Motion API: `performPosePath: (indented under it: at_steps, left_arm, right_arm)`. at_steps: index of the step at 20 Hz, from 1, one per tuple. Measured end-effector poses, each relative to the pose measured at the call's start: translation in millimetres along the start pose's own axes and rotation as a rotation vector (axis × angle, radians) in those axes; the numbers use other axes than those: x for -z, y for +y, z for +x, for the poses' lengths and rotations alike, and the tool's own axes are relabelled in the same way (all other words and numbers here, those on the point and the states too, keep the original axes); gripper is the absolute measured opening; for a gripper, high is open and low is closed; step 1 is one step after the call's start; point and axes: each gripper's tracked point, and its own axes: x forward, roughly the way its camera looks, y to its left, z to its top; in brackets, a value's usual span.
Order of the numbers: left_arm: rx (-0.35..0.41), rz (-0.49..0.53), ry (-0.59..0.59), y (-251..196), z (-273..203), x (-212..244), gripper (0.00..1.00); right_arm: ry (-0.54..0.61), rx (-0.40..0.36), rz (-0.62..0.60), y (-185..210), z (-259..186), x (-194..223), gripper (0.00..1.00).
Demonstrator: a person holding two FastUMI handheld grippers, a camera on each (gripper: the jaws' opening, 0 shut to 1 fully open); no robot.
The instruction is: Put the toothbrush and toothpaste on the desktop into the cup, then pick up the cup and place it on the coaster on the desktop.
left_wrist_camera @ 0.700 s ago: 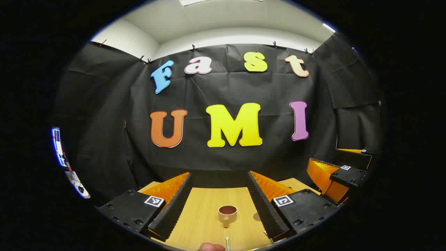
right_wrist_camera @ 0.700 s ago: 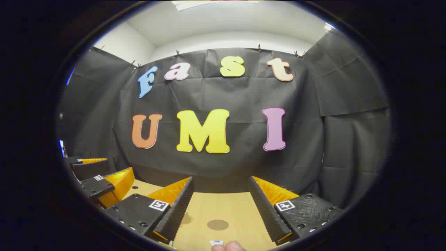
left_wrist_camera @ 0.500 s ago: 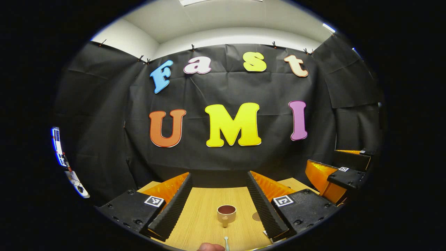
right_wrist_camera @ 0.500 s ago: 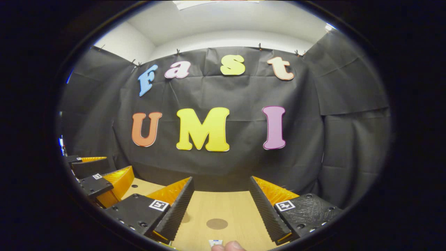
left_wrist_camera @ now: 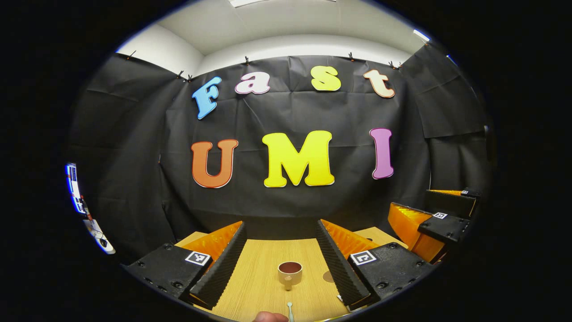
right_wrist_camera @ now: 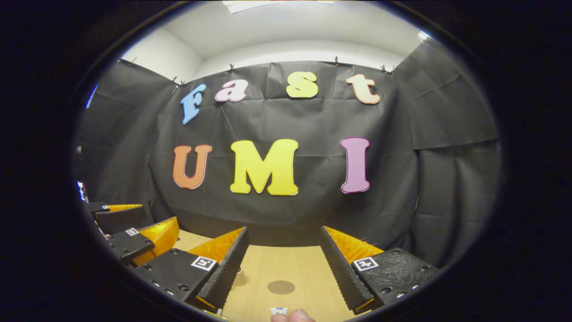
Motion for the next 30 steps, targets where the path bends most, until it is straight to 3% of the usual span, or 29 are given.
performPosePath:
  at_steps: [6, 13, 20, 23, 26, 30]
  left_arm:
    - [0.006, -0.003, 0.026, -2, 1, 13, 0.98]
    - [0.023, 0.005, 0.14, -14, -9, 69, 0.98]
    - [0.048, 0.008, 0.166, -23, -16, 103, 0.98]
    - [0.058, 0.033, 0.205, -27, -21, 129, 0.98]
    - [0.067, 0.021, 0.248, -31, -28, 157, 0.98]
    - [0.065, 0.01, 0.332, -33, -33, 200, 0.98]
  right_arm:
    - [0.026, 0.001, -0.008, -5, 0, 16, 0.95]
    - [0.151, -0.007, -0.039, -14, -8, 78, 0.97]
    - [0.215, -0.032, -0.022, -15, -18, 122, 0.95]
    - [0.265, -0.031, -0.025, -18, -20, 151, 0.97]
    - [0.325, -0.03, -0.034, -22, -28, 186, 0.92]
    - [0.402, -0.054, -0.049, -20, -33, 231, 0.95]
